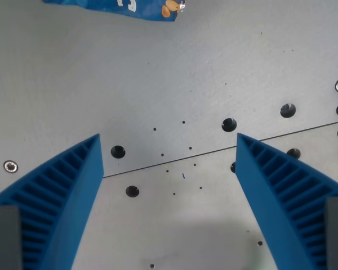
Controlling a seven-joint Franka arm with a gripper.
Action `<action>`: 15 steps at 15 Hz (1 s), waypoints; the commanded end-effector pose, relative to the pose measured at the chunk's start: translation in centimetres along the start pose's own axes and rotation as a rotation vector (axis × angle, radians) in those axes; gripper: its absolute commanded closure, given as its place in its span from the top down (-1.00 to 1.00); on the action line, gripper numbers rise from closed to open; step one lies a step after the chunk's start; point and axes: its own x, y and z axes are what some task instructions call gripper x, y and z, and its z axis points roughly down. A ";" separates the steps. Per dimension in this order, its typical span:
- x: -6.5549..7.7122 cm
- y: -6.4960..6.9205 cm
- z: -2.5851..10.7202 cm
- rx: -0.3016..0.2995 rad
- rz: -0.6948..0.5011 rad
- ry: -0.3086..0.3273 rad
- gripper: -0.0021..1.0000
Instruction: Move above the blue bag
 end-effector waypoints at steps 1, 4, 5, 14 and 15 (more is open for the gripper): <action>0.0 0.0 -0.2 0.001 0.000 0.006 1.00; 0.0 0.0 -0.2 0.001 -0.001 0.006 1.00; 0.0 0.0 -0.2 0.001 -0.003 0.006 1.00; 1.1 -0.3 0.5 -0.001 -0.043 0.008 1.00; 1.4 -0.3 0.7 -0.002 -0.050 0.005 1.00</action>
